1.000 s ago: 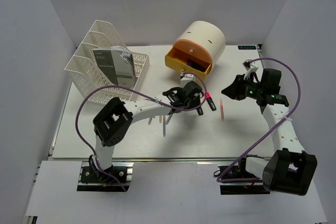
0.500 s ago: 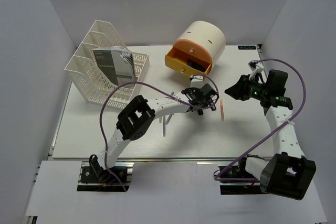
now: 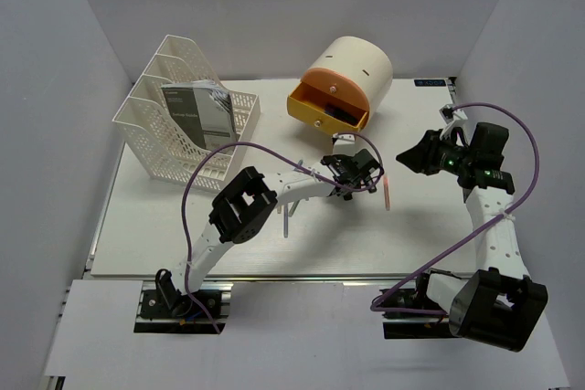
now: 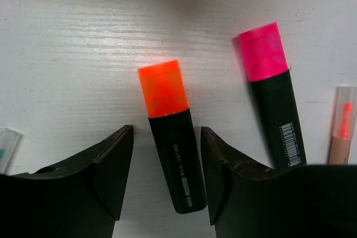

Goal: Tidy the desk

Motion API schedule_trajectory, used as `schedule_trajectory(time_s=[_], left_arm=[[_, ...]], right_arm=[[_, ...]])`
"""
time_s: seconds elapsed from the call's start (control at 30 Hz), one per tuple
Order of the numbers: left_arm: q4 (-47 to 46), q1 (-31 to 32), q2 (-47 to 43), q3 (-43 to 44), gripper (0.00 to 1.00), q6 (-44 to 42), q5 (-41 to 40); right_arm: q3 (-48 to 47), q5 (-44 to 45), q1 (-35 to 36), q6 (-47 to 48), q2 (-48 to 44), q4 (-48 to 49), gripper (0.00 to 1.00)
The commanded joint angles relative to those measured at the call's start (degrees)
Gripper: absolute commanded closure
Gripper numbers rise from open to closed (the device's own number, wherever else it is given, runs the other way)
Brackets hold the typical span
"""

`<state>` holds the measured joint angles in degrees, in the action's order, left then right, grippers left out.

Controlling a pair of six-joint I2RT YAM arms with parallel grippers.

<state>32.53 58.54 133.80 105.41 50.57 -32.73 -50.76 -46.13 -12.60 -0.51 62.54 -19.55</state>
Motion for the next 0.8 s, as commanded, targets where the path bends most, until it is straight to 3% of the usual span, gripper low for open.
schedule_trajectory(time_s=[0.0,0.3,0.57,0.77], left_arm=[[1.39,0.61,1.20,1.29,0.39,0.94,-0.76],[1.92,0.61,0.59,-5.89,0.49,0.68,0.82],[-2.82,0.61,-6.34,-17.59,0.84,-1.96,3.54],[-9.15,0.61,-18.54,-25.68,0.96,-7.15,7.85]], right_arm=[[-0.30,-2.03,-0.76,-0.28,-1.28,1.71,0.65],[0.05,-3.35,-2.16,-0.54,-0.93,1.88,0.65],[0.49,-4.32,-2.87,-0.80,-0.76,2.24,0.65],[0.93,-4.32,-3.57,-1.24,-0.67,2.94,0.65]])
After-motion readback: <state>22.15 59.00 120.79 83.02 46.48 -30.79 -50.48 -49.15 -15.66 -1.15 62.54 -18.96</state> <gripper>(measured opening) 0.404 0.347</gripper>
